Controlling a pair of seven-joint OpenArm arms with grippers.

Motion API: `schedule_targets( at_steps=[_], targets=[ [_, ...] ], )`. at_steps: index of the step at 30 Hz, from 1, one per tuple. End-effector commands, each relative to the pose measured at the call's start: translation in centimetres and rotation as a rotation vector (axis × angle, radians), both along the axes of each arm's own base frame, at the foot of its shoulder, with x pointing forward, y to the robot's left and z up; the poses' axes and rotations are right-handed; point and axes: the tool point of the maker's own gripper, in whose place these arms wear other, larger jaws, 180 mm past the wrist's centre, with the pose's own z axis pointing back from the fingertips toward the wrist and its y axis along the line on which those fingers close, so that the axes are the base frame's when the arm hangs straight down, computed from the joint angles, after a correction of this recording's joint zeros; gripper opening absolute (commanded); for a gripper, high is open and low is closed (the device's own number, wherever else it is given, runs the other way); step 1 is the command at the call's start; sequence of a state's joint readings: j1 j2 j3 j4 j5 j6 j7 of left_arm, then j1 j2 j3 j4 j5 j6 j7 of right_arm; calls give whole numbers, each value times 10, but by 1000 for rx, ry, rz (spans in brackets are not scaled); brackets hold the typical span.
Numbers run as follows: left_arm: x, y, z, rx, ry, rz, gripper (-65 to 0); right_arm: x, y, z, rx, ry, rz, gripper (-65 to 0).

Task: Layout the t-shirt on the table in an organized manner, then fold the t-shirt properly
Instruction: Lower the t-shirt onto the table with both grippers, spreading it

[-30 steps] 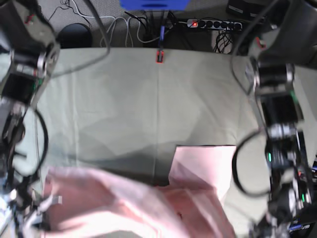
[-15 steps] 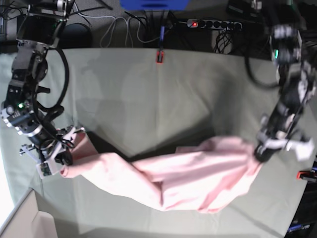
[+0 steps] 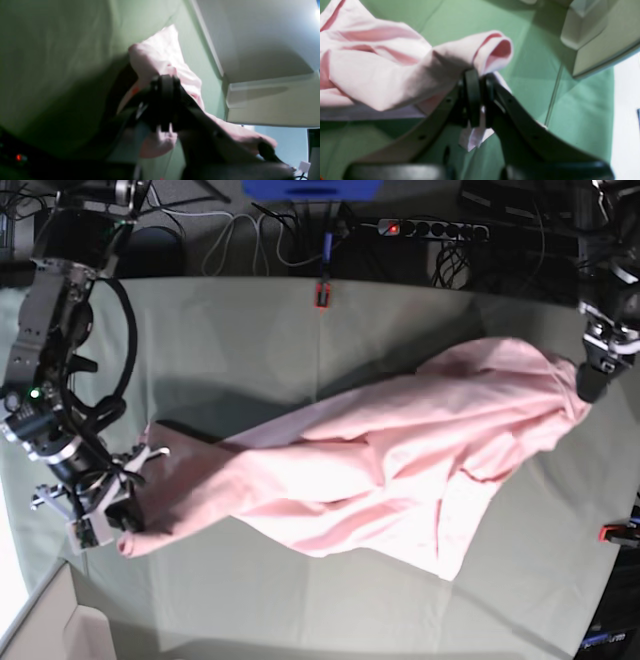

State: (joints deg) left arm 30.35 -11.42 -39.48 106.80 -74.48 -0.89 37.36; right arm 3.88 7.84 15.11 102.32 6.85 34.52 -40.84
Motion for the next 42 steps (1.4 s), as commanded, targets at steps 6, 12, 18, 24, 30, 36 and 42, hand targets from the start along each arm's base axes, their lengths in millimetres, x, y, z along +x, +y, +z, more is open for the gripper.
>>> schedule_targets(
  at_steps=[6, 12, 18, 24, 30, 36, 42],
  targets=[
    [-13, -11, -32, -143, 121, -75, -522, -11, 5, -7, 23, 3, 6, -648],
    [-15, -5, -43, -208, 171, -100, -317, -33, 6, -30, 25, 68, 7, -513],
    [7, 16, -9, -159, 63, -70, -277, -51, 5, -47, 27, 120, 2, -452],
    [59, 12, 23, -156, -68, -86, -276, -60, 5, -48, 20, 129, 4, -447],
    [125, -8, -14, -54, 56, -110, -275, -58, 5, -43, 15, 115, 4, -412],
    [163, -10, -67, 6, 205, -29, -275, -60, -15, -41, 13, 109, -56, -244],
    [182, -41, -99, 141, 241, -85, -275, -62, -18, -42, 15, 111, -68, -227]
  ],
)
